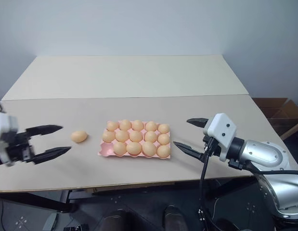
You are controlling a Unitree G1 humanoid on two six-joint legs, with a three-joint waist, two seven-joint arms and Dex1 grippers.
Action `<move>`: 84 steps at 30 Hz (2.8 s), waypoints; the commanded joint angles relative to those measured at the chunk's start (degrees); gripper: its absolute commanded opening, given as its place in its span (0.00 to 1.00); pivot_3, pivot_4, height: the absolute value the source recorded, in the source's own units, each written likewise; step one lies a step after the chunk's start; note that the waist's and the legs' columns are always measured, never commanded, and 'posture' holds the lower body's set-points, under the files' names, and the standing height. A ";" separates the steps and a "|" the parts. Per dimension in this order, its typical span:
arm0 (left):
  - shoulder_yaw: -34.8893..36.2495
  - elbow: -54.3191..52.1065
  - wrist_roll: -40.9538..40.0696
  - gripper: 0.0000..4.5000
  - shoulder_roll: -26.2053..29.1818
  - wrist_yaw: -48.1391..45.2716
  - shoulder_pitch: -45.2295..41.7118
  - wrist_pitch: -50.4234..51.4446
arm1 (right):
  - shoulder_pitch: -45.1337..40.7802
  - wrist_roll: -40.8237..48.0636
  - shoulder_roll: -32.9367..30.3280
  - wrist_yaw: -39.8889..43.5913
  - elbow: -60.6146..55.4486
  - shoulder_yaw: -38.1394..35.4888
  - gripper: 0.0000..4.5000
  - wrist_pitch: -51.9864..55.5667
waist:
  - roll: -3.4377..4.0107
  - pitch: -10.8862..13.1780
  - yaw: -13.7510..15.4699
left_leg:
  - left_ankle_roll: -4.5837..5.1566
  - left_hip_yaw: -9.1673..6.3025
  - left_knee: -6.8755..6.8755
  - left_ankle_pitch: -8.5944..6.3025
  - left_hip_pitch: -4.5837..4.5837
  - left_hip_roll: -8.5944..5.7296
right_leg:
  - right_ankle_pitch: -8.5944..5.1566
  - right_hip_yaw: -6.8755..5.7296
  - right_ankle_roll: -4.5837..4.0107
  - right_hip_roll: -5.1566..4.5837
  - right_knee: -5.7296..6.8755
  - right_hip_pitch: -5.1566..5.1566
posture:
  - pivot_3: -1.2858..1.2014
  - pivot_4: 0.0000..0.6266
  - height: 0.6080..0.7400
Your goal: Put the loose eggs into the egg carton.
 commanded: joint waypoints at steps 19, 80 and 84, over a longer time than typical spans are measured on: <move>-12.86 5.97 9.48 0.99 -2.17 16.86 -13.74 5.53 | -3.91 -0.56 -0.17 2.31 3.20 0.77 1.00 -2.94 | -0.02 -0.01 1.30 | -0.02 -0.01 0.02 0.01 0.01 -0.04 | 0.11 -0.02 0.06 0.00 0.05 0.06 | 0.52 0.24 1.00; -8.92 -1.69 2.28 1.00 -1.35 7.28 -10.87 8.31 | -0.76 2.74 -0.25 -4.17 -3.60 -1.61 1.00 -0.58 | -0.03 0.00 0.18 | 0.06 -0.10 0.18 -0.04 -0.13 -0.03 | 0.34 -0.01 0.40 -0.01 0.00 0.03 | 0.52 0.24 1.00; -5.23 -5.73 1.01 1.00 -3.31 9.82 -5.21 8.87 | -1.51 2.28 0.07 -3.85 -2.74 -0.70 1.00 -0.94 | -0.03 0.00 0.46 | 0.06 -0.10 0.19 -0.04 -0.13 -0.04 | 0.34 -0.02 0.39 -0.03 0.00 0.04 | 0.52 0.24 1.00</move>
